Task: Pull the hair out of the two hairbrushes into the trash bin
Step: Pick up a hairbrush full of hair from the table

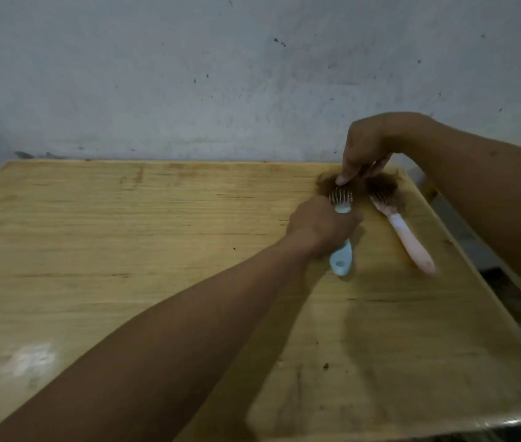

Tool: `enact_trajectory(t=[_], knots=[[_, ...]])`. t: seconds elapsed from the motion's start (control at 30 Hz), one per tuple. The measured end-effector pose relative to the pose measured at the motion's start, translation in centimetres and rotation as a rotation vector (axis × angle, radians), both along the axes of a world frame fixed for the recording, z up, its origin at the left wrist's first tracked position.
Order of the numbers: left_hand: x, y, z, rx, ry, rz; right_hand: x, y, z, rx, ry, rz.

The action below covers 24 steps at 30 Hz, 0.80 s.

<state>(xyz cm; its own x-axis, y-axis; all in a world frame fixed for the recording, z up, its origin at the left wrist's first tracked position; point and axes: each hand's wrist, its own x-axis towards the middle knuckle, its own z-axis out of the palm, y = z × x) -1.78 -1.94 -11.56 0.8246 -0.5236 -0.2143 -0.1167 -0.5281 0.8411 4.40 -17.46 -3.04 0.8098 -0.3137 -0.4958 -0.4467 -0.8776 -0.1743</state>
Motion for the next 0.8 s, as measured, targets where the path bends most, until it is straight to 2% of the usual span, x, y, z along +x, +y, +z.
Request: enact_trajectory(t=[0.1,0.17,0.27,0.37,0.5,0.67,0.8], knots=[[-0.9,3.2,0.4,-0.225,0.277,0.079,-1.1,2.5,1.4,-0.002,-0.067,0.019],[-1.9,5.8,0.6,-0.279,0.345,0.085,-2.1,4.8,2.5,0.01,-0.097,0.039],[-3.1,9.8,1.1,-0.23,0.274,0.133,-3.6,8.4,4.2,0.009,-0.125,0.1],[-4.1,13.9,2.1,-0.161,0.124,0.191,-4.9,12.1,5.3,0.035,-0.163,0.153],[-6.1,18.5,3.3,-0.185,0.043,0.291,-6.4,16.7,5.6,0.071,-0.231,0.236],[-7.1,23.5,3.2,-0.039,-0.194,0.392,-8.1,21.2,5.4,0.12,-0.303,0.369],[-8.3,27.4,3.6,0.043,-0.26,0.446,-9.0,24.4,4.7,0.195,-0.34,0.469]])
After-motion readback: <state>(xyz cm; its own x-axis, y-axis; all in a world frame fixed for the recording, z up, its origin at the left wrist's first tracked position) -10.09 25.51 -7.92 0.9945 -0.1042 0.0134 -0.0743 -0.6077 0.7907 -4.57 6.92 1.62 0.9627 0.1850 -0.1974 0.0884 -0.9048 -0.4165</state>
